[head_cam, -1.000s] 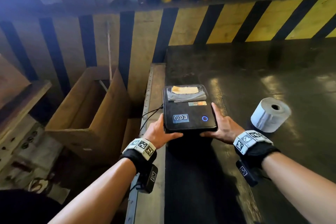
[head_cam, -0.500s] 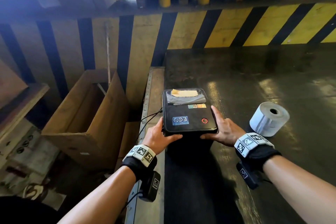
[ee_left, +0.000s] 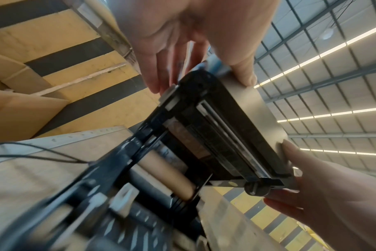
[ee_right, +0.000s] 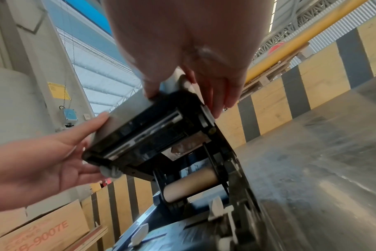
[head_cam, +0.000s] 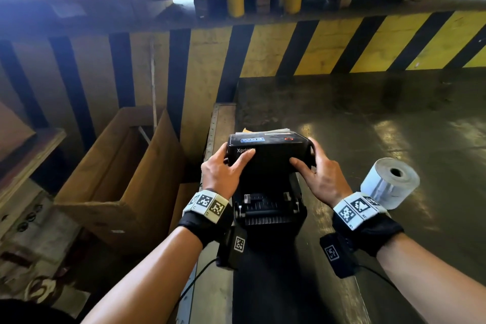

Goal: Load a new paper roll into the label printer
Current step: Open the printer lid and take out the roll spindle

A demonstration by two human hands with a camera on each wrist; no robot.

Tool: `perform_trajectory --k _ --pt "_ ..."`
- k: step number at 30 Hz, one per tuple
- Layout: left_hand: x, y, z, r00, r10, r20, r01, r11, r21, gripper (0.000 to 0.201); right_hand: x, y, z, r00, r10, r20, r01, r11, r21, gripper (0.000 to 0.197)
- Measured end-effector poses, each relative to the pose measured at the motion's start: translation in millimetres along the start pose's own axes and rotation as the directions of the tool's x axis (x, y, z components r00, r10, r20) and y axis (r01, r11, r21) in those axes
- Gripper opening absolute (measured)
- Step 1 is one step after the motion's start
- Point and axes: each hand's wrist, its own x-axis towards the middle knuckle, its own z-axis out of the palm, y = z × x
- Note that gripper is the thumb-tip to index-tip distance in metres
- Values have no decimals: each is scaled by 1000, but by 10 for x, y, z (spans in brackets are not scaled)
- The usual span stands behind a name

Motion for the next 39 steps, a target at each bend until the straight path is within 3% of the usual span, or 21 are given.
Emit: perform_trajectory --k 4,6,11,15,22,29,39 --pt "108 89 82 994 51 -92 -43 996 84 52 186 -63 -14 992 -48 -120 45 999 -27 74" --pt "122 103 130 991 97 -93 -89 992 91 62 296 -102 -19 983 -72 -169 65 997 -44 67" --pt "276 141 124 970 238 -48 -230 964 133 64 459 -202 12 982 -104 -160 91 992 -89 58" --pt "501 200 105 980 196 -23 -190 971 146 64 517 -275 -1 980 -154 -127 139 983 -117 63" --pt "781 275 3 989 134 59 -142 975 172 63 663 -421 -150 987 -125 -103 98 966 -238 62" --pt "873 281 -21 989 121 81 -130 984 122 62 862 -421 -208 994 -86 -61 73 978 -194 60" --pt "1159 350 55 995 -22 100 15 997 72 59 1280 -397 -126 999 46 -19 -48 987 -155 57"
